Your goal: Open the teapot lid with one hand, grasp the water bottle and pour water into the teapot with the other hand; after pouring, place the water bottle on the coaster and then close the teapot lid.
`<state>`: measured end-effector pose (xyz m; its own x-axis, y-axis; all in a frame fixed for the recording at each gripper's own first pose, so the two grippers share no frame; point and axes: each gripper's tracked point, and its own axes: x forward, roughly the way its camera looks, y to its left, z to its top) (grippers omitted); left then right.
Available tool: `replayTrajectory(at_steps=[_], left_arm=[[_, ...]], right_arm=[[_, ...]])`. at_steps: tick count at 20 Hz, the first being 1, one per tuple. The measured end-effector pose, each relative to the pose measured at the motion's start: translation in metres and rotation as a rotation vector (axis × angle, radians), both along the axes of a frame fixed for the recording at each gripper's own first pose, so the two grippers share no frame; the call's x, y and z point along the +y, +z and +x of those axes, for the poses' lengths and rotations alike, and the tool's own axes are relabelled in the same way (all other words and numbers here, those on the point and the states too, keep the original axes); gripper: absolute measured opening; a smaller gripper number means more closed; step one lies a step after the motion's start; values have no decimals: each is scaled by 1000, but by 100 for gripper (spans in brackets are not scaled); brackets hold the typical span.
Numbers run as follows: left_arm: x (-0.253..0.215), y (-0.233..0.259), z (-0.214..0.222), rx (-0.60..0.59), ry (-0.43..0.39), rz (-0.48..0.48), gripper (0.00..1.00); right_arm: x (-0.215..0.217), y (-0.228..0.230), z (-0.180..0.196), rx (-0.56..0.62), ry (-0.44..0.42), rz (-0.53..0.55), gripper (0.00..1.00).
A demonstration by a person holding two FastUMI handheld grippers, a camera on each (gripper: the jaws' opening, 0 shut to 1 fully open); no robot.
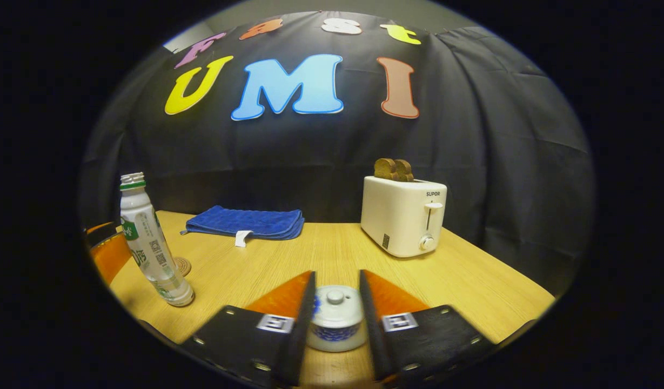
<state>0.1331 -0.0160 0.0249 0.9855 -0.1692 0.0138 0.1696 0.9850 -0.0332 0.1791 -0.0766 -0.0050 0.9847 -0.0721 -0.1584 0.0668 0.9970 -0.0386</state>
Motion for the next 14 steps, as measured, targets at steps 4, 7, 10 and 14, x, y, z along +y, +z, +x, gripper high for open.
replayTrajectory(at_steps=[4,7,10,14], left_arm=[[-3,-3,-2,6,-5,11,99],[-4,0,-4,-5,-1,20,95],[-6,-1,-4,-10,8,36,99],[-8,-2,5,-8,19,38,99]], right_arm=[[-1,2,-7,6,3,-7,9],[1,3,-11,-4,18,-5,9],[2,25,-20,-75,18,-12,9],[13,40,-34,-138,56,-20,9]])
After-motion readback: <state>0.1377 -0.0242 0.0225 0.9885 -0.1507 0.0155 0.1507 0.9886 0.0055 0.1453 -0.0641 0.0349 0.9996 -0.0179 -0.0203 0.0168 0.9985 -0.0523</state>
